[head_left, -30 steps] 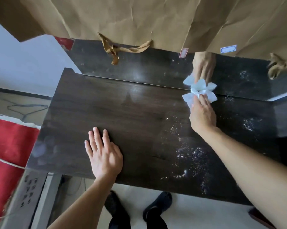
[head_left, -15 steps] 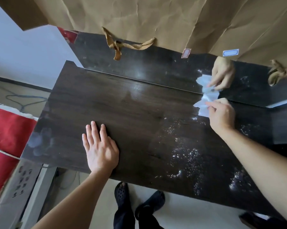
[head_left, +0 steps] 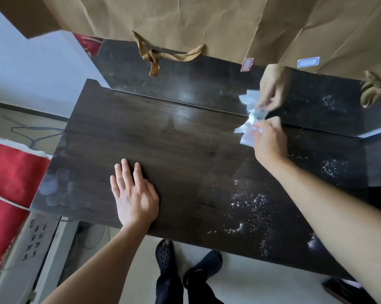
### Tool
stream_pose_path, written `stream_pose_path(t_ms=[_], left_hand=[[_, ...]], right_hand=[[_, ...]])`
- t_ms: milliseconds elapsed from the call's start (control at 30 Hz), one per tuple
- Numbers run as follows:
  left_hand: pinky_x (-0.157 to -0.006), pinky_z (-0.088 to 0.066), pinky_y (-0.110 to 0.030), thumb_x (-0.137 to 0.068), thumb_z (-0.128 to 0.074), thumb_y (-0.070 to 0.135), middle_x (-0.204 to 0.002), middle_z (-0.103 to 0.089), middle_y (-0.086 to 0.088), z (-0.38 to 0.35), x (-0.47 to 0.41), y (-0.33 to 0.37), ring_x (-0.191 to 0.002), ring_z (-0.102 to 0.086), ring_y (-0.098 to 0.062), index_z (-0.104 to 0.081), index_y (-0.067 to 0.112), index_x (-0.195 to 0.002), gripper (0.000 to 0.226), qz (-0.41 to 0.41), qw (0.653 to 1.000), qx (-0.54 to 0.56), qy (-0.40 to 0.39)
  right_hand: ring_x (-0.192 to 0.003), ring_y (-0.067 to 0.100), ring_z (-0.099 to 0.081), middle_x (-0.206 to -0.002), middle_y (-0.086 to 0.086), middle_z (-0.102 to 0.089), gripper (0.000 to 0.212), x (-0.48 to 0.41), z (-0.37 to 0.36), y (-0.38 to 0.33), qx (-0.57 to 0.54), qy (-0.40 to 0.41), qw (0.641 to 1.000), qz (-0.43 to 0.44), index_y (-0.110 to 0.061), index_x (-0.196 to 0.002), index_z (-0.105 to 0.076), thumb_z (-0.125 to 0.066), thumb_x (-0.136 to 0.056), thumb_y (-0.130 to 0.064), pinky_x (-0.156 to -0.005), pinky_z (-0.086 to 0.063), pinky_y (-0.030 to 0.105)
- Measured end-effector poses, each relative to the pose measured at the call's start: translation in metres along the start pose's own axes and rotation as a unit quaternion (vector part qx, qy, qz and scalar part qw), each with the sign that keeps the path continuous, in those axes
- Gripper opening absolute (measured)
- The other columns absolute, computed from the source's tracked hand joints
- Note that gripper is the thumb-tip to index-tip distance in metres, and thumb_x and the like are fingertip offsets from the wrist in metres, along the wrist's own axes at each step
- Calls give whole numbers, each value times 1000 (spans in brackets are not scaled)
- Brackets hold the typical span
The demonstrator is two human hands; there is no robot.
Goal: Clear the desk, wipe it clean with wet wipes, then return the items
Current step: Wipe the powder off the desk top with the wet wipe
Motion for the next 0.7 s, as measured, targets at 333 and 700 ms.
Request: stream_pose_path(t_ms=[333, 700], left_hand=[[-118, -10, -50, -90, -25, 27, -153, -25, -22, 1, 0, -2, -144, -16, -36, -41, 4, -139, 57, -4, 1000, -5, -6], [-118, -9, -50, -91, -29, 25, -154, -22, -21, 1, 0, -2, -144, -13, -36, -38, 5, -140, 54, -4, 1000, -3, -14]], right_hand=[[-84, 22, -55, -90, 5, -56, 16, 79, -28, -54, -90, -177, 951, 239, -16, -91, -67, -53, -84, -11, -68, -45, 29], [-87, 28, -51, -98, 9, -54, 63, 87, -36, -45, -23, -145, 959, 243, -14, -121, -61, -58, -67, 18, -68, -51, 37]])
Point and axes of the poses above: each hand's wrist, its own x-axis away from the middle knuckle, its own z-axis out of the back of the hand, y = z × x, the point moved 2 cm from there along -x, towards the middle knuckle
